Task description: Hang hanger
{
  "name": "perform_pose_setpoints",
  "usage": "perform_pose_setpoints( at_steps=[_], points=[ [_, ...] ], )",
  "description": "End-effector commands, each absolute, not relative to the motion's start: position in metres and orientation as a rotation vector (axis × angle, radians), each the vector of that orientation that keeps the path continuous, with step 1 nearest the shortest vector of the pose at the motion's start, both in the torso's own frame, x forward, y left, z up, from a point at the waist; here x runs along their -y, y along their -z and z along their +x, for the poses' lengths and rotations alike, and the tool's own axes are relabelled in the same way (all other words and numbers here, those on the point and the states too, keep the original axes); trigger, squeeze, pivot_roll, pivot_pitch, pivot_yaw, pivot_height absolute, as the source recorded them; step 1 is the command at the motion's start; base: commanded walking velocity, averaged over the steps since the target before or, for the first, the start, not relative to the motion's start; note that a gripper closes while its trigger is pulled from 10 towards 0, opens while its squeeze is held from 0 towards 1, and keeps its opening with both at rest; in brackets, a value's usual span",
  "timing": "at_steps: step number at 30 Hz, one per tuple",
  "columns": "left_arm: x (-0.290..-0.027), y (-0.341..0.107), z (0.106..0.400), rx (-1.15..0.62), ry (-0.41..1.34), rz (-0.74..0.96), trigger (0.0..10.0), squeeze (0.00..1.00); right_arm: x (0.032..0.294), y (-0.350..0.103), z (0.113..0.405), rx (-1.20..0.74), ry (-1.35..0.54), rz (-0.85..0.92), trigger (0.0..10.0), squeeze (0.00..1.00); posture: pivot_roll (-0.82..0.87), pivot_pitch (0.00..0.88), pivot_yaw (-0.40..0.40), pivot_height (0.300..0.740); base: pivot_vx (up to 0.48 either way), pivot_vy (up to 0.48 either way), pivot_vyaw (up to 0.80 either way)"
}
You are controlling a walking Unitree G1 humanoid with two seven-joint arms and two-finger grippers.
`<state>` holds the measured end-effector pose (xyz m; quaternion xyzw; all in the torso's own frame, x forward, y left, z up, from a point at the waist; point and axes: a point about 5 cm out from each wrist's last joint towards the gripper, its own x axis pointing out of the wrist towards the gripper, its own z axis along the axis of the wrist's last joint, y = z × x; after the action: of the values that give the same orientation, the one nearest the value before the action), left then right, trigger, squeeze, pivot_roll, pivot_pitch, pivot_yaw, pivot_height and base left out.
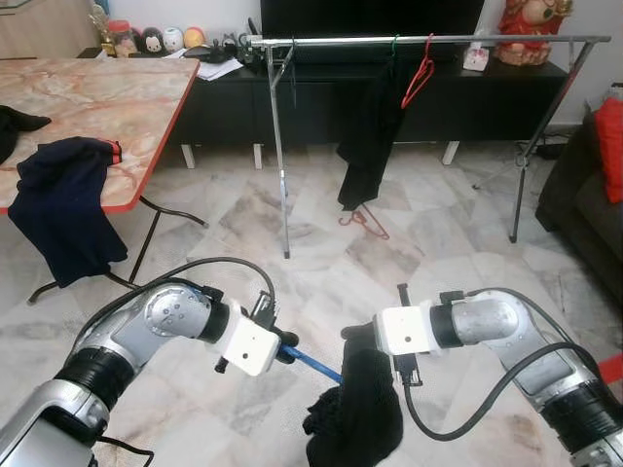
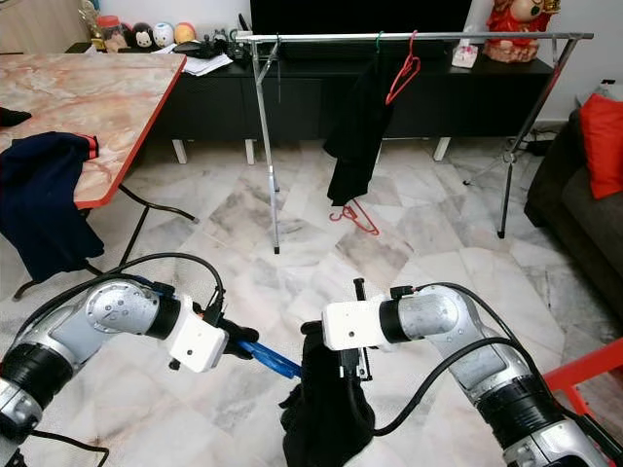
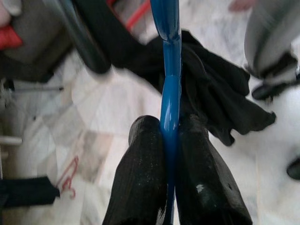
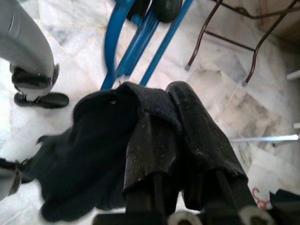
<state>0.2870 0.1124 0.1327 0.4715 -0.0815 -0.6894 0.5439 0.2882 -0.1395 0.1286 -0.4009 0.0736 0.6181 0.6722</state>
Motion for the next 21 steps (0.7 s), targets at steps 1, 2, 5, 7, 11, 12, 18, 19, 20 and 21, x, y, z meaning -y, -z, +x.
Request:
perform_pose_setpoints(
  at_steps=[1,2,5,7,11,12,18,19,20,21],
  points=[
    [-0.107,-0.139,0.285,0.231,1.644,1.089,10.0,0.0,0.132,-0.142,0.291,-0.088,-1.395,-0.922,10.0,0.0,-0.1,0.002,-0.02,0.74,0.0,0.0,0.0],
    [-0.106,-0.14,0.285,0.235,1.645,1.085,10.0,0.0,0.132,-0.143,0.292,-0.081,-1.393,-0.923,10.0,0.0,-0.1,0.002,-0.02,0.74,0.0,0.0,0.0],
    [-0.103,-0.141,0.285,0.237,1.644,1.068,10.0,0.0,0.129,-0.145,0.29,-0.066,-1.416,-0.908,10.0,0.0,-0.1,0.002,-0.02,0.74,0.0,0.0,0.0],
    [-0.102,-0.141,0.285,0.242,1.64,1.057,10.0,0.0,0.128,-0.146,0.289,-0.061,-1.424,-0.899,10.0,0.0,-0.1,0.0,-0.017,0.74,0.0,0.0,0.0],
    [-0.095,-0.141,0.284,0.238,1.636,1.005,10.0,0.0,0.121,-0.153,0.284,-0.016,-1.46,-0.839,10.0,0.0,-0.1,0.0,-0.017,0.74,0.0,0.0,0.0],
    [-0.092,-0.142,0.283,0.229,1.635,0.964,10.0,0.0,0.117,-0.158,0.279,0.011,-1.496,-0.799,10.0,0.0,-0.11,0.0,-0.015,0.74,0.0,0.0,0.0],
    [-0.084,-0.151,0.278,0.205,1.657,0.781,10.0,0.0,0.111,-0.165,0.269,0.046,-1.582,-0.756,10.0,0.0,-0.1,0.0,-0.017,0.74,0.0,0.0,0.0],
    [-0.083,-0.152,0.277,0.202,1.666,0.761,10.0,0.0,0.11,-0.166,0.267,0.051,-1.593,-0.75,10.0,0.0,-0.1,0.0,-0.017,0.74,0.0,0.0,0.0],
    [-0.081,-0.153,0.276,0.2,1.674,0.735,10.0,0.0,0.108,-0.167,0.266,0.058,-1.605,-0.743,10.0,0.0,-0.1,0.0,-0.017,0.74,0.0,0.0,0.0],
    [-0.078,-0.155,0.275,0.202,1.678,0.697,10.0,0.0,0.106,-0.168,0.264,0.065,-1.619,-0.737,10.0,0.0,-0.1,0.0,-0.017,0.74,0.0,0.0,0.0]
  ],
)
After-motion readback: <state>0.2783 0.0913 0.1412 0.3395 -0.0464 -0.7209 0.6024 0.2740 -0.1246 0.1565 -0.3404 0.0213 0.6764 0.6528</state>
